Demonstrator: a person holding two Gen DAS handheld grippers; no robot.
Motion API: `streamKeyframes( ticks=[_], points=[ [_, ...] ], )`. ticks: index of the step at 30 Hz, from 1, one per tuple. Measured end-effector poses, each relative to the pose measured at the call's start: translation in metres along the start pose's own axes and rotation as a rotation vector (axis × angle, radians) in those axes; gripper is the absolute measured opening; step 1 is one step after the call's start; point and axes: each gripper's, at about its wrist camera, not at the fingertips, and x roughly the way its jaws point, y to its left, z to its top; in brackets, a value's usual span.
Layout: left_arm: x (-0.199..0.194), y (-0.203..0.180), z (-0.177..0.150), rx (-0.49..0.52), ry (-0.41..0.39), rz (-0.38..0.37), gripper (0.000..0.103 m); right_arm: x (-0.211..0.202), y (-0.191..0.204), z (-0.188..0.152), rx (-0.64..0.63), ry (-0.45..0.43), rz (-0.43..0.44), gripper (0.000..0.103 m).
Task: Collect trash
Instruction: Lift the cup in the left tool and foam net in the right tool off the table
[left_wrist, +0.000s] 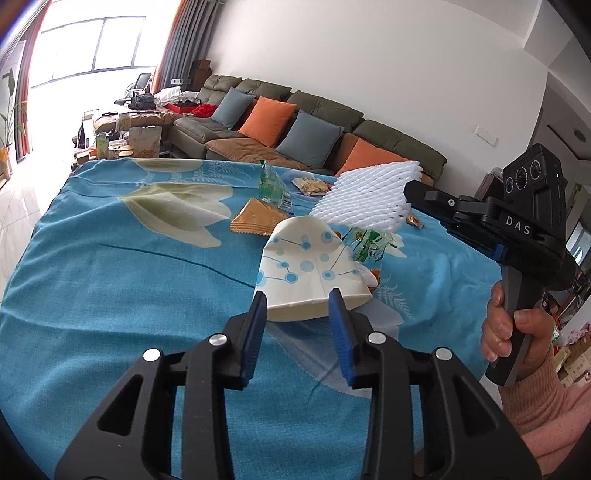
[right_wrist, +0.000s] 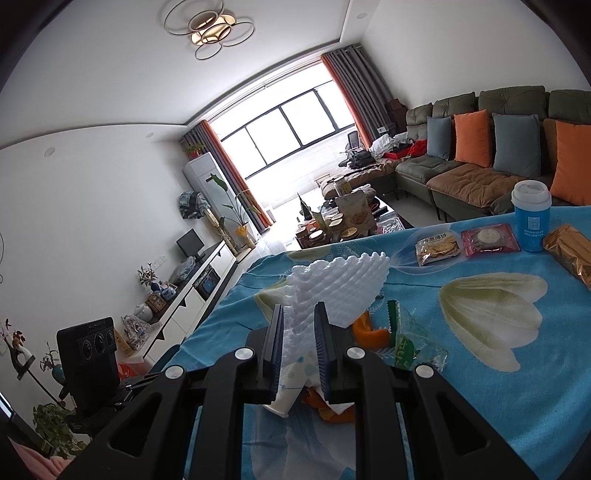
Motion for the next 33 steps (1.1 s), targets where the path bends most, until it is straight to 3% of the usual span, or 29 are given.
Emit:
streamKeyframes(
  ticks=[6,12,21,26,33],
  points=[
    [0.018,-0.027,-0.014,0.058,0.060,-0.067,0.037,-0.002,-0.008,-0.002,0.026,0.001,0.002,0.015],
    [0.041,-0.032,-0.010,0.021,0.077,-0.086,0.047,-0.001,-0.011,-0.006,0.030,0.007,0.009,0.015],
    [0.065,-0.026,0.005,-0.076,0.086,-0.116,0.047,0.002,-0.017,-0.008,0.035,0.020,0.019,0.015],
    [0.073,-0.019,0.008,-0.115,0.099,-0.120,0.019,0.004,-0.015,-0.010,0.028,0.029,0.024,0.015],
    [0.058,-0.014,0.005,-0.116,0.053,-0.116,0.011,0.004,-0.013,-0.009,0.016,0.027,0.028,0.015]
  ],
)
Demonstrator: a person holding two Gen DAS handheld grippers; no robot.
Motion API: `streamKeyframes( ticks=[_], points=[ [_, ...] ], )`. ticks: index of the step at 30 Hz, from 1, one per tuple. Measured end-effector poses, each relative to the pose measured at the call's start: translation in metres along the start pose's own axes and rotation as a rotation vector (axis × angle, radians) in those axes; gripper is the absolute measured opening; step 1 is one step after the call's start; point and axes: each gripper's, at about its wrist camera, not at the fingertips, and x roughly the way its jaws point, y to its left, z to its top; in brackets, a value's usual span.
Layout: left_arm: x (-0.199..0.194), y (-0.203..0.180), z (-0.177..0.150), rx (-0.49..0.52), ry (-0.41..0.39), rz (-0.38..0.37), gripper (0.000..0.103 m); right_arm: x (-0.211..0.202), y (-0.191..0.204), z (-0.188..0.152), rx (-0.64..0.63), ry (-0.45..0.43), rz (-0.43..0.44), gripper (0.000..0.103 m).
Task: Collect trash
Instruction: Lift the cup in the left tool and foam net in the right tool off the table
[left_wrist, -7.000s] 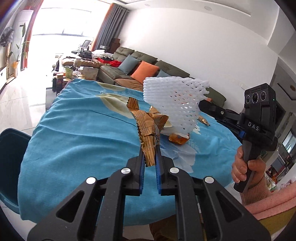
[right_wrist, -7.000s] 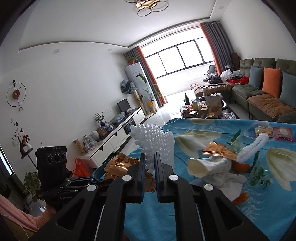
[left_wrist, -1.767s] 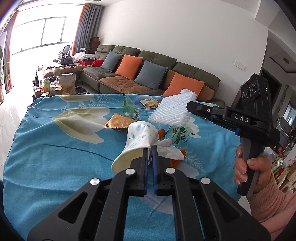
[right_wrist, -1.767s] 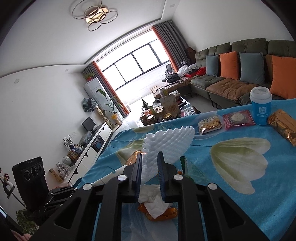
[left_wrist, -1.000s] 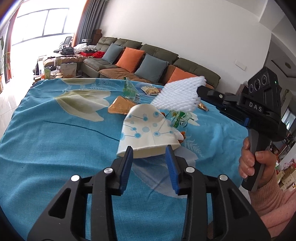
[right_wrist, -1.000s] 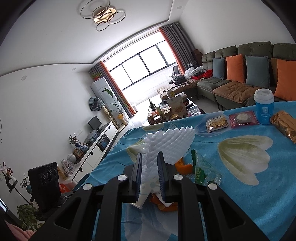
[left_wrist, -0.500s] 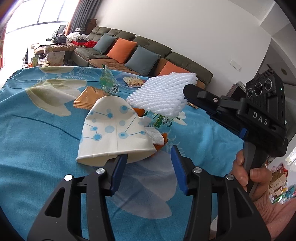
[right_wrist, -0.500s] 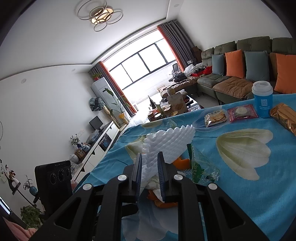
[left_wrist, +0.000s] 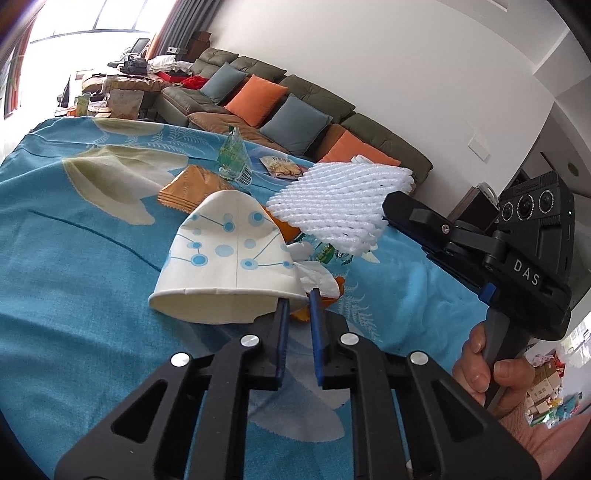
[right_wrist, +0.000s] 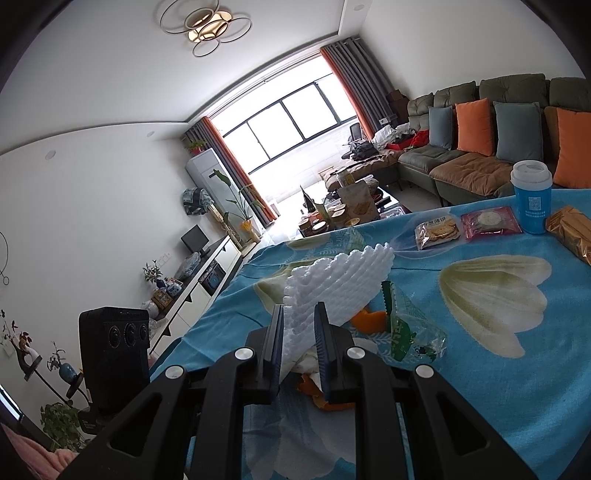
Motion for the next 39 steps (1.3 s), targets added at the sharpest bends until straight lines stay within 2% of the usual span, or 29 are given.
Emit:
streamKeyframes(
  ticks=[8,17,23,27,29,33,36,39],
  points=[
    [-0.031,0.006,-0.008,0.003,-0.040,0.017,0.009,-0.005,0.014,0.002,-0.031,-0.010,0.023,0.015],
    [-0.086,0.016,-0.014,0.017,-0.124,0.050,0.005,-0.003,0.034,0.005,-0.069,-0.007,0.081,0.015],
    [-0.094,0.024,-0.021,0.009,-0.108,0.039,0.006,0.010,0.036,0.001,-0.050,0.024,0.100,0.015],
    [-0.084,0.025,-0.028,0.011,-0.074,0.027,0.015,0.016,0.038,-0.006,-0.046,0.048,0.093,0.015],
    [-0.076,0.025,-0.030,0.007,-0.059,0.018,0.029,0.019,0.036,-0.010,-0.037,0.062,0.094,0.015],
    [-0.067,0.025,-0.035,0.020,-0.037,0.024,0.036,0.024,0.034,-0.018,-0.026,0.085,0.090,0.015],
    [-0.066,0.027,-0.034,0.029,-0.051,0.071,0.043,0.026,0.032,-0.021,-0.021,0.095,0.090,0.015],
    [-0.069,0.029,-0.031,0.039,-0.079,0.074,0.052,0.025,0.030,-0.022,-0.017,0.096,0.091,0.015]
  ],
)
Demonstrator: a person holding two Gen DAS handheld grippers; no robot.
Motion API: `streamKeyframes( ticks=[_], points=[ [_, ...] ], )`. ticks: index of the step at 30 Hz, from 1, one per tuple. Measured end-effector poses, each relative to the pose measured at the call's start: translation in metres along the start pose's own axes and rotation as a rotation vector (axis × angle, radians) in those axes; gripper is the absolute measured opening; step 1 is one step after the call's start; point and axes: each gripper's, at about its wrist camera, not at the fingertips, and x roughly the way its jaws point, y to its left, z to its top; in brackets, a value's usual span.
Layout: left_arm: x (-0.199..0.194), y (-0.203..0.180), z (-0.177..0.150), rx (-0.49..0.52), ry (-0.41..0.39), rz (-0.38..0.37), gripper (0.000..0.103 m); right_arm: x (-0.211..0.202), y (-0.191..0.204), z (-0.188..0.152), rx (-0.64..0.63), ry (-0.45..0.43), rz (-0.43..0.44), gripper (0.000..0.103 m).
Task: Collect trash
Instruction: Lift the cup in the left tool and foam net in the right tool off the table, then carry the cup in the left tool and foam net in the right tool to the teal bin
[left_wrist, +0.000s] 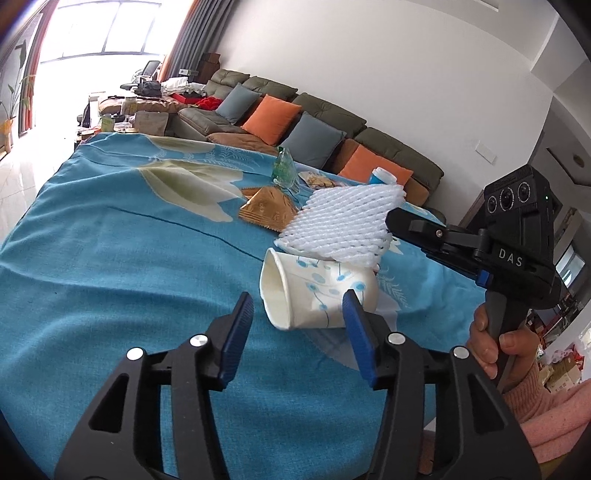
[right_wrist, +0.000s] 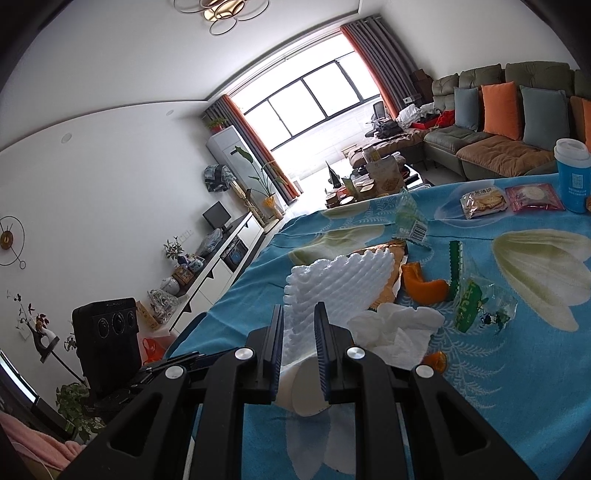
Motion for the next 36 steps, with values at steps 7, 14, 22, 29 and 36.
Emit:
streamKeyframes(
  ticks=[7,14,22,29,36],
  points=[
    [0.013,0.000,0.003,0.026,0.049,-0.025,0.038,0.002,-0.001,-0.002,0.002,0.010,0.004,0.015],
    [0.017,-0.008,0.000,0.053,0.080,-0.087,0.013,0.002,0.000,-0.004,0.002,0.019,0.006,0.015],
    [0.010,-0.017,-0.002,0.071,0.075,-0.107,0.008,0.001,0.007,-0.002,-0.007,0.012,0.010,0.015],
    [-0.015,-0.014,-0.002,0.064,0.028,-0.081,0.004,-0.004,0.016,0.002,-0.022,-0.003,0.028,0.015],
    [-0.051,0.004,-0.006,0.021,-0.032,-0.008,0.004,0.005,0.026,0.008,-0.025,0.004,0.081,0.015]
  ],
)
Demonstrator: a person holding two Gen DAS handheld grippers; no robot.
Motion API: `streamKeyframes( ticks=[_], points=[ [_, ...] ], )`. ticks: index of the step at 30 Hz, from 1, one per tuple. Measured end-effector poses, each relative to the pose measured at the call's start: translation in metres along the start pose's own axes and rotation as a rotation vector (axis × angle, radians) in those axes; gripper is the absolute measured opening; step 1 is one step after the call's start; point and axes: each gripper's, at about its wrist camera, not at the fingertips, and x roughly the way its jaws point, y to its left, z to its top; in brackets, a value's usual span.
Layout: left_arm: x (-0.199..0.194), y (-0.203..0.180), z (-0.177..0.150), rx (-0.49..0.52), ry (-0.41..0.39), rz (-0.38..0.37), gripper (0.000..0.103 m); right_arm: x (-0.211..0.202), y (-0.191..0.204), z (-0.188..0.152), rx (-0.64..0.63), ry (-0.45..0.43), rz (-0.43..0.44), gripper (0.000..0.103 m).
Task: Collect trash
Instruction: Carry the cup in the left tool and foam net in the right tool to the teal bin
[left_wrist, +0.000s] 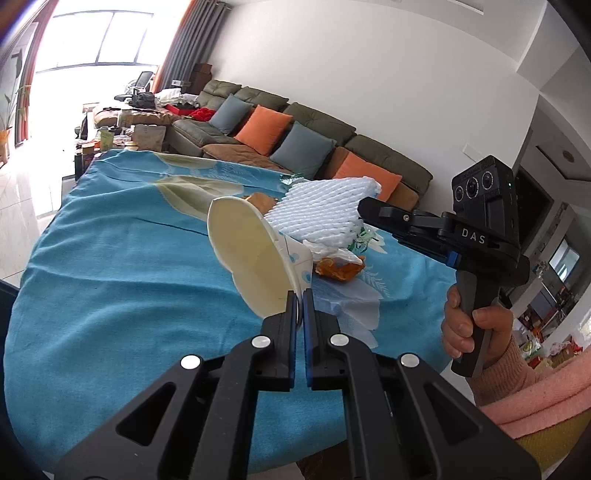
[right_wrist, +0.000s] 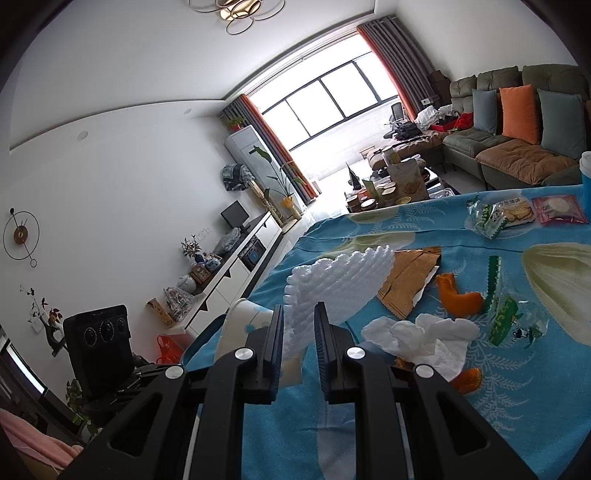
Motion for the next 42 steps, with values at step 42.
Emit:
streamKeyframes(
  ticks=[42],
  points=[
    [-0.209,0.159,-0.066,-0.371,-0.232,0.495,0.004,0.200,0.159,-0.011,-0.176,0.389,0.415,0.015]
  ],
)
